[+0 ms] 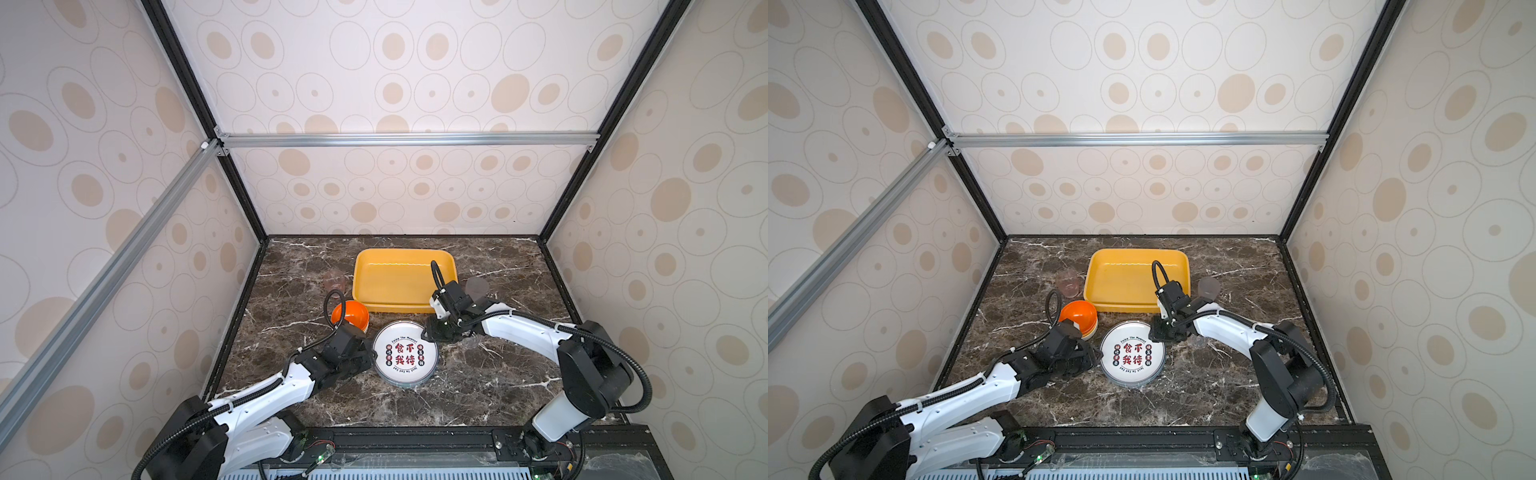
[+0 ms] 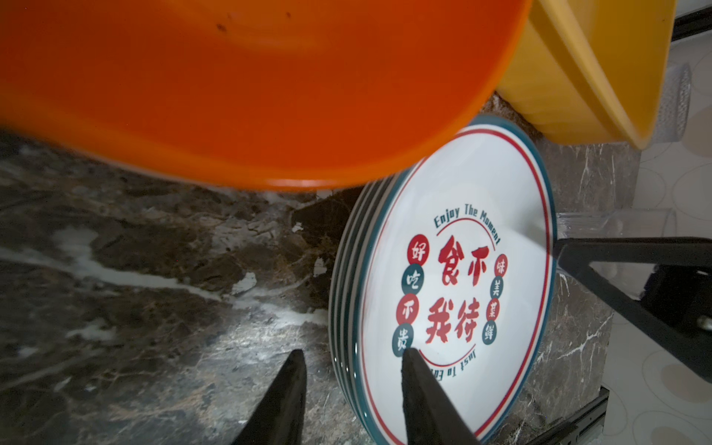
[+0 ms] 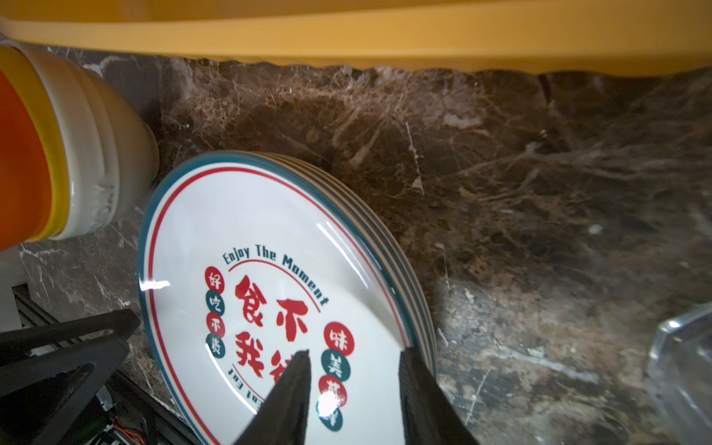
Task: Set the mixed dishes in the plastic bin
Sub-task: 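Close both grippers on the rim of the top printed plate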
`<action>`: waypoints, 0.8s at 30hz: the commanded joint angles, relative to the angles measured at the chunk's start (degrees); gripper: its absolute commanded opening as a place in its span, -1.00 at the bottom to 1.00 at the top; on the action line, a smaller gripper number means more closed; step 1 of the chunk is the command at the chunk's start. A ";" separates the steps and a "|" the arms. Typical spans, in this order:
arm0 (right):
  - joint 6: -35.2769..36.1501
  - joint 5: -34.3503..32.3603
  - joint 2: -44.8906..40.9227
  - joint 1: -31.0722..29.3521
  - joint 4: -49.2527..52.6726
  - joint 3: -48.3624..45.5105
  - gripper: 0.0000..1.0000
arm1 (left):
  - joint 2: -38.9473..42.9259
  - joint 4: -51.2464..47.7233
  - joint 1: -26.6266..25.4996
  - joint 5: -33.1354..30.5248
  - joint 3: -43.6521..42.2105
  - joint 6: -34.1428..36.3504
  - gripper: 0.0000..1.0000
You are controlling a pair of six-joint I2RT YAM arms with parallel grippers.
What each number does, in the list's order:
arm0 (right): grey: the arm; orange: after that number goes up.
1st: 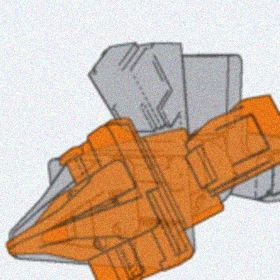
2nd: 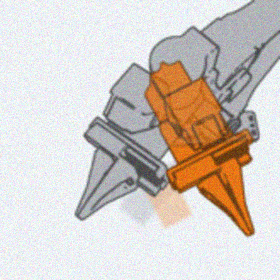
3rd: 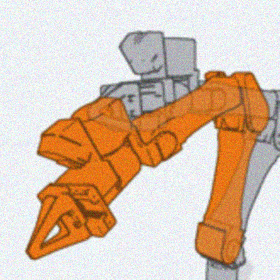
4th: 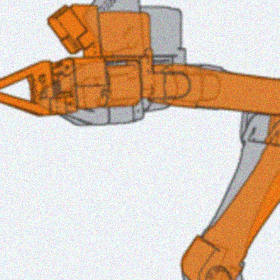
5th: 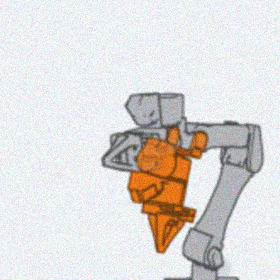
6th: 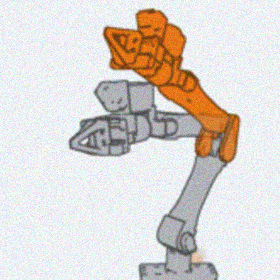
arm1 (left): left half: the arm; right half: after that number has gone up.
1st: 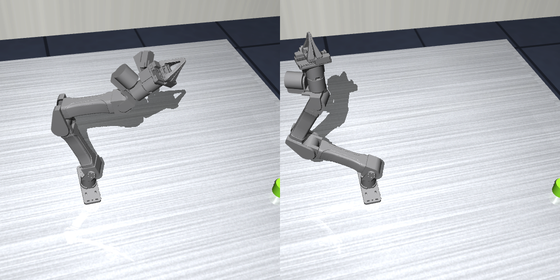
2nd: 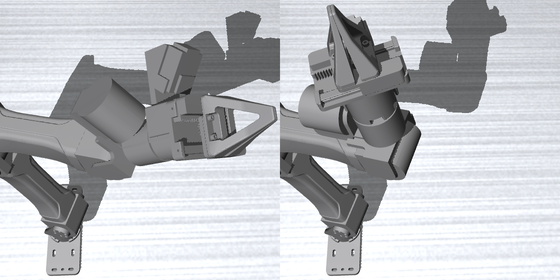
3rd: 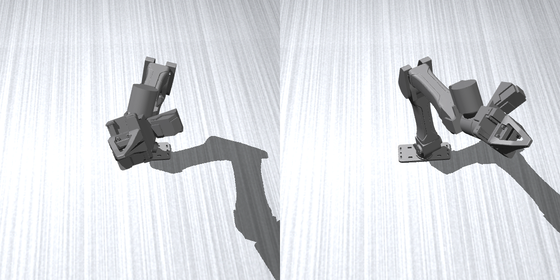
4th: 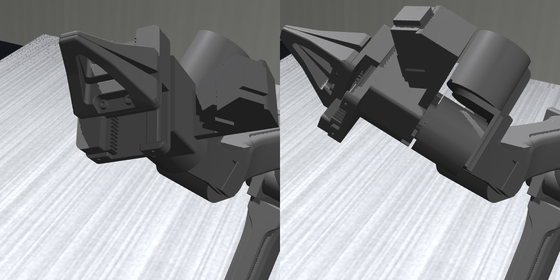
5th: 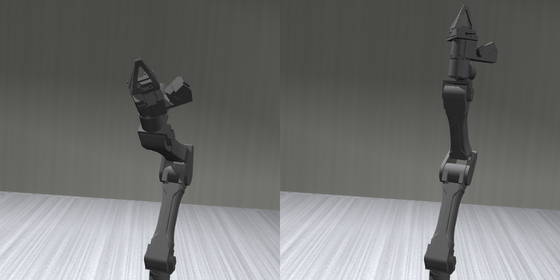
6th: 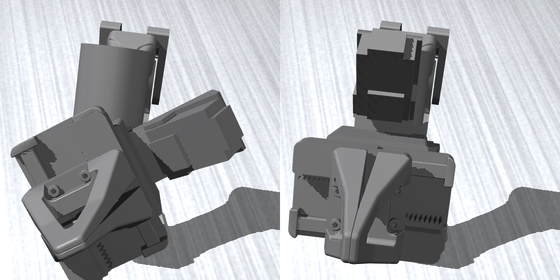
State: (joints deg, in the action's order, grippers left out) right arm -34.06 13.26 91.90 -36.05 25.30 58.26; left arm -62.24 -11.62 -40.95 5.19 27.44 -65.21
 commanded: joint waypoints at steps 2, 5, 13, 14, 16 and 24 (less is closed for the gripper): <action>0.69 -3.63 -2.69 -0.47 2.96 0.42 -0.11 | 0.80 -0.45 -0.62 -1.06 -0.02 -1.06 -0.18; 1.00 -4.45 -2.28 -0.47 3.33 0.38 -0.07 | 0.76 -0.25 -0.61 -1.09 -0.02 -0.97 -0.15; 0.23 -2.94 0.17 -0.55 1.39 -0.05 -0.09 | 1.06 -0.34 -0.61 -1.06 -0.24 -1.06 -0.11; 0.23 -2.73 0.38 -0.52 1.13 -0.16 -0.10 | 1.15 -0.35 -0.64 -1.06 -0.28 -1.06 -0.11; 0.23 -2.28 0.96 -0.54 1.05 -0.16 -0.12 | 1.26 -0.44 -0.60 -1.07 -0.37 -1.09 -0.11; 0.07 -1.41 0.84 -0.57 0.34 -0.37 -0.22 | 1.59 -0.58 -0.67 -1.26 -0.55 -1.24 -0.11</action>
State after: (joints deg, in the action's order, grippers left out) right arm -33.63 10.92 92.47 -36.05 25.85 58.26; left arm -61.49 -11.62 -40.99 5.15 27.18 -65.39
